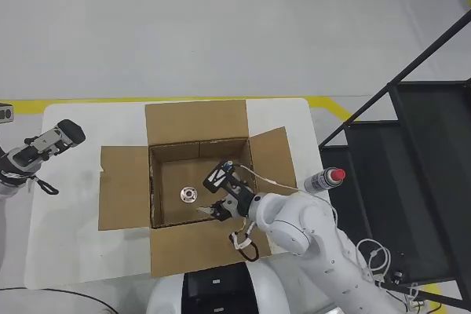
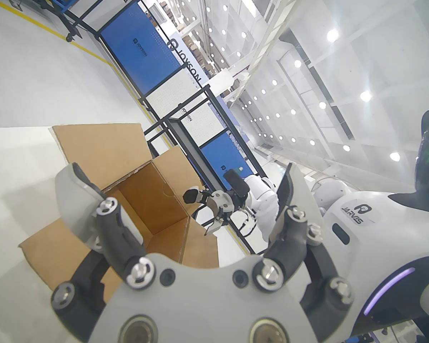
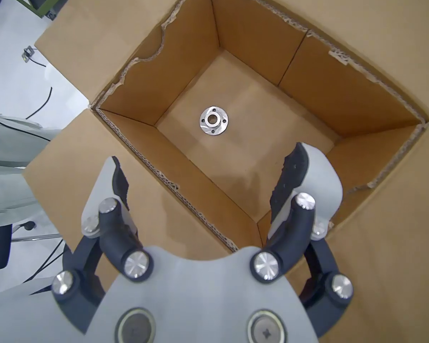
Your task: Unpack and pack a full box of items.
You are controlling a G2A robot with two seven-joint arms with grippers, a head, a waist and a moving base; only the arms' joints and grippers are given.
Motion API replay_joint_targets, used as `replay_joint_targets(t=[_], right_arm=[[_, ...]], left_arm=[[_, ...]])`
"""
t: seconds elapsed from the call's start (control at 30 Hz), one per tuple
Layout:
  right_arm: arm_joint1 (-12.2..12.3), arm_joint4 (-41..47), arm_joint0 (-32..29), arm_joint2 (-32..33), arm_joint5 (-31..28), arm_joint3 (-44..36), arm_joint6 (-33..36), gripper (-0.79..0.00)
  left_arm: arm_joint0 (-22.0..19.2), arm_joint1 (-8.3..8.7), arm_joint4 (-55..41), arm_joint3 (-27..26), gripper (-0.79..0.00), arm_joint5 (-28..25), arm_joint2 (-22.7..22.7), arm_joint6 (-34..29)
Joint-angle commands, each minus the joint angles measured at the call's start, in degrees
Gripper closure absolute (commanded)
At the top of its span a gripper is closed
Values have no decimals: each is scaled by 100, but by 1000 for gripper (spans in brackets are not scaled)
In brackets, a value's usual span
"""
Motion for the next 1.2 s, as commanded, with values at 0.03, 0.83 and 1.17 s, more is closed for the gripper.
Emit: replay_joint_targets(t=[0.03,0.83,1.17], right_arm=[[-64,-60,350,-266,171,314,-29,-785],[-135,-179,784,-441,204,966,-409,-785],[-629,276,2504,-1757,-224,3033,-346,-785]], left_arm=[[0,0,0,0,-785,0,0,0],[0,0,0,0,-785,0,0,0],[0,0,0,0,-785,0,0,0]])
